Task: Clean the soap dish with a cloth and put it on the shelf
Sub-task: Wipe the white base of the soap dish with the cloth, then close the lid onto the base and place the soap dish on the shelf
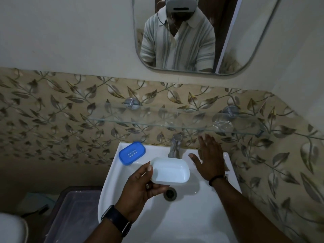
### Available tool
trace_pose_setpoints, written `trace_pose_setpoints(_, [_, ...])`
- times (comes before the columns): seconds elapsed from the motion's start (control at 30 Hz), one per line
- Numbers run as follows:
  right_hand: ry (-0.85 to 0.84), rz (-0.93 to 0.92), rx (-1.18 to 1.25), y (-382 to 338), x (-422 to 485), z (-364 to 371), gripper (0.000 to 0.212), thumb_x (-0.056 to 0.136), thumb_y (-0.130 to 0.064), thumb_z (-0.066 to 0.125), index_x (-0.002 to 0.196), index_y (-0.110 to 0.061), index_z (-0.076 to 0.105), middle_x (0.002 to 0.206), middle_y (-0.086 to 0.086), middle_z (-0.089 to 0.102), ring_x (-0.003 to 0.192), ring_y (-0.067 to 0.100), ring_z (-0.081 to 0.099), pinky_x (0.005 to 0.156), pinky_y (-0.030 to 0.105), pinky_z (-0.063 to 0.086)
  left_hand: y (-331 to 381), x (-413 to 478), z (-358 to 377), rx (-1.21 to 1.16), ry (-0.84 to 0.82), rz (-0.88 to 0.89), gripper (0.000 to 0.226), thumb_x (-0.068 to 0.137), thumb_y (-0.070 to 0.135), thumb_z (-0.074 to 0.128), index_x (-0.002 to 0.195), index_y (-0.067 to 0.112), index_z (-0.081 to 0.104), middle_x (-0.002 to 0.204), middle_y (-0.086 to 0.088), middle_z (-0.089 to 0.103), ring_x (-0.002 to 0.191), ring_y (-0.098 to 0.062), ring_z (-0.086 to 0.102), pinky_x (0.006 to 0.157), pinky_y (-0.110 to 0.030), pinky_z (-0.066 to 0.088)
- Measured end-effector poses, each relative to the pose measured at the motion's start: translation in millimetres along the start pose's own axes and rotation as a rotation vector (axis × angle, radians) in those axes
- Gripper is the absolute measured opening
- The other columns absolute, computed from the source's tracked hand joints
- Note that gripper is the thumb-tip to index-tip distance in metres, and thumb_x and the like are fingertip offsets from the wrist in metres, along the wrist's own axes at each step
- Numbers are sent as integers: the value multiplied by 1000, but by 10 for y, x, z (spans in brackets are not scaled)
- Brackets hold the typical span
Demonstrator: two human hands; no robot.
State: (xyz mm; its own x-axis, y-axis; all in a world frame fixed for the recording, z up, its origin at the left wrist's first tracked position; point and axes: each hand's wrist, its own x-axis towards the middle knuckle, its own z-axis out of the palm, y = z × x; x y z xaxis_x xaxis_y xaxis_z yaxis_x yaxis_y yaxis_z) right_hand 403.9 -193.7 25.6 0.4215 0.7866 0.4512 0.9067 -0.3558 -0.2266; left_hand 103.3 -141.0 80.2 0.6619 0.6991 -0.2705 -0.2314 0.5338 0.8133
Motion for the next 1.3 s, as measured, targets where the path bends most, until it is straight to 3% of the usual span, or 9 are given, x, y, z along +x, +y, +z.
trace_pose_setpoints(0.13, [11, -67, 29, -500, 113, -111, 79, 91, -67, 37, 157, -28, 20, 163, 10, 28, 150, 31, 25, 121, 55, 20, 93, -190, -192, -42, 24, 27, 39, 91, 38, 65, 125, 20, 70, 125, -19, 72, 107, -47, 70, 76, -43, 63])
trace_pose_setpoints(0.27, [-6, -116, 38, -967, 249, -153, 81, 88, -71, 36, 155, -24, 32, 158, 14, 37, 146, 35, 33, 120, 56, 22, 225, -395, -422, -56, 58, 52, 46, 90, 36, 64, 132, 16, 64, 125, -19, 72, 105, -46, 71, 73, -41, 63])
trace_pose_setpoints(0.37, [-22, -182, 24, -1328, 311, -93, 81, 90, -75, 29, 156, -29, 28, 156, 13, 39, 144, 35, 34, 121, 53, 21, 316, -550, -638, -59, 82, 69, 52, 86, 38, 67, 132, 14, 64, 124, -20, 72, 104, -44, 72, 72, -40, 64])
trace_pose_setpoints(0.63, [-179, -360, 93, -2141, 320, 359, 78, 91, -74, 31, 157, -37, 12, 167, 7, 14, 154, 28, 11, 124, 52, 7, 414, -878, -1152, -65, 169, 106, 48, 91, 36, 64, 131, 10, 65, 125, -21, 71, 106, -43, 71, 81, -43, 63])
trace_pose_setpoints(0.9, [-286, -370, 62, -2462, 367, 727, 82, 86, -81, 19, 156, -41, 9, 168, 9, 7, 155, 28, 4, 123, 50, 3, 450, -1027, -1403, -69, 255, 132, 45, 93, 34, 59, 132, 11, 64, 126, -19, 71, 110, -44, 69, 83, -46, 63])
trace_pose_setpoints(1.0, [-416, -350, 8, -2443, 358, 941, 87, 86, -81, 31, 156, -43, -4, 168, 6, -6, 155, 28, -7, 123, 52, -2, 429, -1056, -1464, -83, 278, 125, 43, 93, 33, 60, 131, 13, 65, 126, -17, 72, 112, -41, 69, 89, -52, 60])
trace_pose_setpoints(1.07, [-558, -335, -113, -2392, 311, 1104, 91, 89, -72, 43, 155, -42, -13, 168, 4, -13, 154, 28, -12, 122, 55, -5, 403, -1072, -1509, -101, 296, 120, 40, 94, 32, 60, 128, 14, 68, 126, -17, 72, 112, -40, 70, 86, -51, 61])
trace_pose_setpoints(1.17, [-712, -304, -292, -2333, 158, 1308, 81, 99, -41, 46, 156, -36, -12, 168, 2, -12, 155, 27, -10, 121, 60, -3, 372, -1079, -1604, -99, 335, 126, 34, 93, 34, 62, 122, 19, 73, 125, -17, 72, 107, -37, 72, 79, -46, 64])
trace_pose_setpoints(1.3, [-629, -243, -207, -2347, 54, 1348, 70, 103, -13, 34, 158, -37, -2, 169, 0, -5, 155, 24, -4, 124, 51, 5, 376, -1102, -1714, -85, 369, 113, 44, 87, 45, 76, 123, 20, 72, 125, -17, 72, 109, -38, 72, 78, -44, 62])
